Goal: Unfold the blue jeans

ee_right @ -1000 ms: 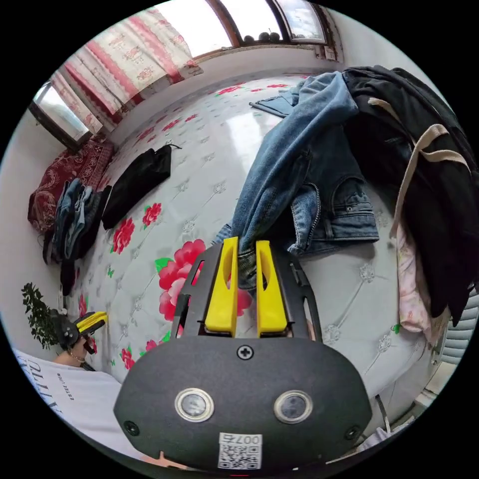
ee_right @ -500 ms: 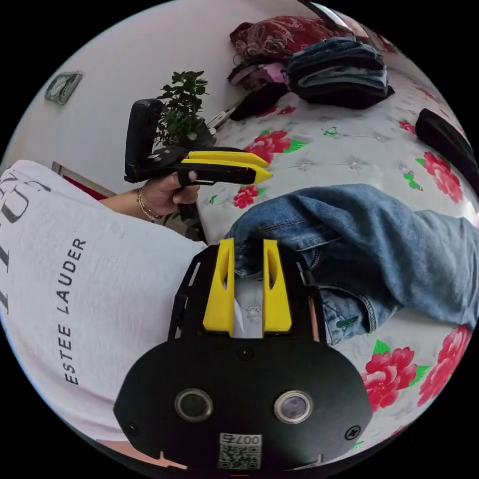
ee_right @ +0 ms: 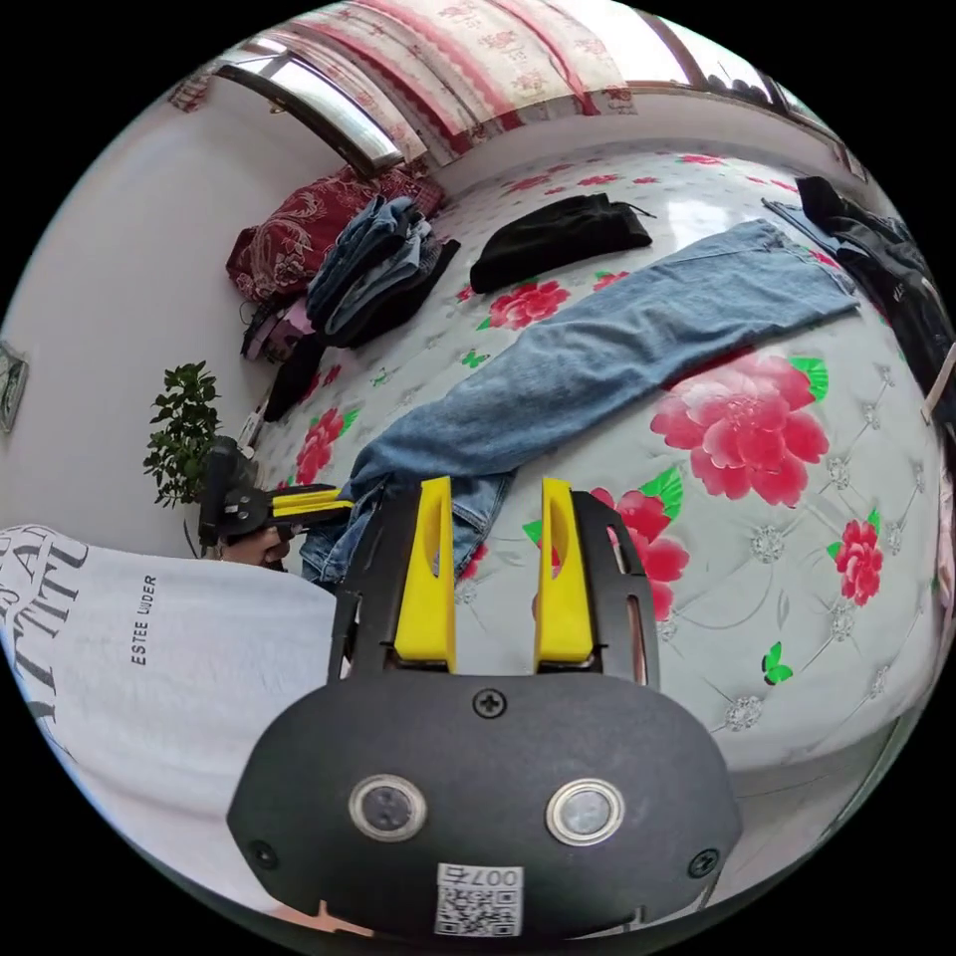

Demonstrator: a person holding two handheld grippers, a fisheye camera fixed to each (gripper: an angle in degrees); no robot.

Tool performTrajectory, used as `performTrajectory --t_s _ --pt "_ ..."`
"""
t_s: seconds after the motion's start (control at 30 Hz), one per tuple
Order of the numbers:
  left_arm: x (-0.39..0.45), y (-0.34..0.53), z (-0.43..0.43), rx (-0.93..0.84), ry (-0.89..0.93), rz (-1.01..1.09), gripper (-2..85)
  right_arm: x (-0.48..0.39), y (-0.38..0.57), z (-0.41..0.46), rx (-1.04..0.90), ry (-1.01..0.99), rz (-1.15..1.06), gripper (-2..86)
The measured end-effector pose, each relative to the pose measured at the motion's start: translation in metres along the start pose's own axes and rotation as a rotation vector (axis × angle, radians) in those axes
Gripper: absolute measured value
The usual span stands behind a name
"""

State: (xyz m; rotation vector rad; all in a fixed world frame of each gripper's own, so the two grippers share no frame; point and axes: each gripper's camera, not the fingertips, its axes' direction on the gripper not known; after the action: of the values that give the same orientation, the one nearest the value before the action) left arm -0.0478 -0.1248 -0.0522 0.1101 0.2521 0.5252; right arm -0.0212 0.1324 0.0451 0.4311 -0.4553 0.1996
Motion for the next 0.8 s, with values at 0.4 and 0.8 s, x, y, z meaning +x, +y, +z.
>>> performTrajectory --t_s 0.4,0.8 --pt "-0.046 0.095 -0.175 -0.018 -0.040 0.092 2.7 0.059 -0.015 -0.048 0.115 0.052 0.142 10.1" --pt "-0.105 0.166 -0.157 0.210 -0.156 -0.759 8.2 0.061 -0.158 0.004 -0.027 0.188 -0.033 10.8"
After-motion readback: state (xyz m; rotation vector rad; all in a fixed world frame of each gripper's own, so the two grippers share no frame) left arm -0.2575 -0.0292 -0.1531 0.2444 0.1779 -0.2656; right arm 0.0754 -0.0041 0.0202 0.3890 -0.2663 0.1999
